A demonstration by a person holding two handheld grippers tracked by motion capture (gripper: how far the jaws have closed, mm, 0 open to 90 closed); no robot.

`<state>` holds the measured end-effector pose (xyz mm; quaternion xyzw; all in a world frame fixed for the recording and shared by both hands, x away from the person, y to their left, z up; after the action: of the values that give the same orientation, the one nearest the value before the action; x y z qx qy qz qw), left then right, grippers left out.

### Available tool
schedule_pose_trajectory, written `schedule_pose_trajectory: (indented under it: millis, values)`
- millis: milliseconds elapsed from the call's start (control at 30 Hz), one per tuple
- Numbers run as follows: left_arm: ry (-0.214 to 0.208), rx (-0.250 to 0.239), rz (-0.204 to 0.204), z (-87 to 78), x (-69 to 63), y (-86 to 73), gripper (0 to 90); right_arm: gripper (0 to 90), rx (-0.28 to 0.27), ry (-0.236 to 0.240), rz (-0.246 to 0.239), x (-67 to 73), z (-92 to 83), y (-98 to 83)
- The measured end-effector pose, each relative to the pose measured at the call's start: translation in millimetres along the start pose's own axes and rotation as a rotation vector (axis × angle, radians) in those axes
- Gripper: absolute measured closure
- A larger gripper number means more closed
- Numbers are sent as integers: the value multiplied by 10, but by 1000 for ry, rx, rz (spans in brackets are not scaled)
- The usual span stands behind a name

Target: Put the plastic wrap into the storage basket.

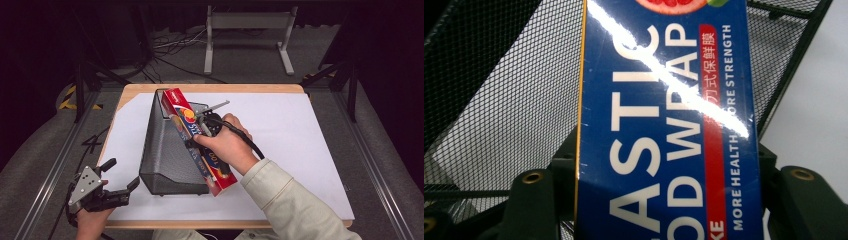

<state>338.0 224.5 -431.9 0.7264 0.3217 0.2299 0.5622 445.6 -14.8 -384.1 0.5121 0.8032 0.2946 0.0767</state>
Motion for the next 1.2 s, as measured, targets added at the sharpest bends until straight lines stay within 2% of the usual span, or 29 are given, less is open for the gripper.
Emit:
schedule_pose_trajectory:
  millis: [367, 533, 800, 1000, 1133, 1200]
  values:
    - [-2, -2, 1, 0, -4, 3, 52, 393, 87, -20, 42, 105, 165, -9]
    - [-2, -4, -1, -2, 2, 1, 52, 391, 141, -16, 42, 158, 237, -33]
    - [-3, -5, -2, -2, 2, 2, 52, 389, 202, -54, 47, 162, 357, -46]
    - [-5, -4, -6, 2, 2, -1, 52, 364, 247, -46, 45, 171, 394, -61]
    - [-7, -4, -9, 2, 4, -2, 52, 346, 256, -53, 38, 148, 395, -57]
    - [-5, -3, -4, 3, 3, -1, 52, 314, 242, -39, 43, 148, 388, -46]
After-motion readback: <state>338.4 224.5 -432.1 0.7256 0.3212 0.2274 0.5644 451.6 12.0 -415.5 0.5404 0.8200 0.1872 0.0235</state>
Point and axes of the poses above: each handheld gripper's, and its own axes: z roughly forward along the jaws, y roughly out of its top, x roughly to its left, the point moved 7 cm from there along z, roughly forward along the jaws, and after that the axes turned 7 degrees about -y, right-handed, at the moved point
